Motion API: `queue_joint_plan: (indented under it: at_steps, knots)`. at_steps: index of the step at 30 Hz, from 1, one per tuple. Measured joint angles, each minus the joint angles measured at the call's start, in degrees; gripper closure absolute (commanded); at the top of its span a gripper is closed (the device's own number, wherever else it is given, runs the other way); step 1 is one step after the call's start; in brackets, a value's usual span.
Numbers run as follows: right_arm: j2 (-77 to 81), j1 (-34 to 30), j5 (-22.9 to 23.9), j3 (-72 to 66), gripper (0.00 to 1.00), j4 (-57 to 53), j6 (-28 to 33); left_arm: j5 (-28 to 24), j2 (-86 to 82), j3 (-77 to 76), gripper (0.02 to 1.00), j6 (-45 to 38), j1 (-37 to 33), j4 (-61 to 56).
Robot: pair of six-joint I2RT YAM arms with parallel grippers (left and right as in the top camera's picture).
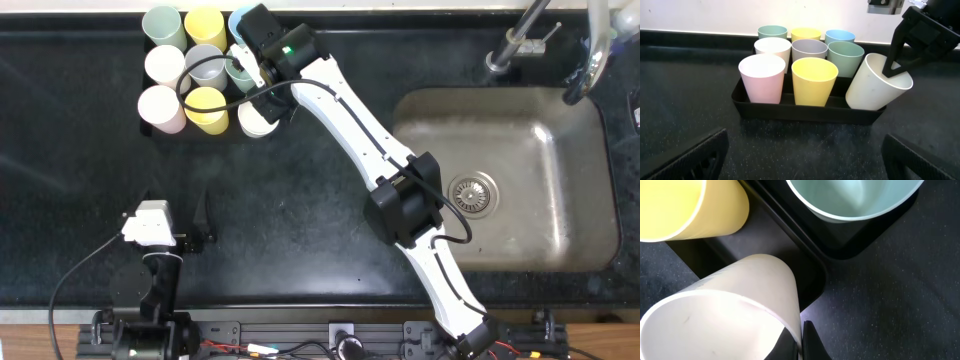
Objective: Store Cups
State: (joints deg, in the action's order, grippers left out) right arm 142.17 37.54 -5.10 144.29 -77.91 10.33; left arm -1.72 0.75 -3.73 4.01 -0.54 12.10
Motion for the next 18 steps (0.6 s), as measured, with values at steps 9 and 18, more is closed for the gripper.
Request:
queue_joint_plan:
  at_steps: [9,18]
  knots:
    - [1.11,0.0,0.02,0.0,0.956,1.4,0.02,0.0,0.0,0.0,0.018,0.0,0.0,0.0]
    - [1.79,0.0,-0.02,0.0,0.557,1.97,0.09,0.0,0.0,0.0,0.02,0.0,0.0,0.0]
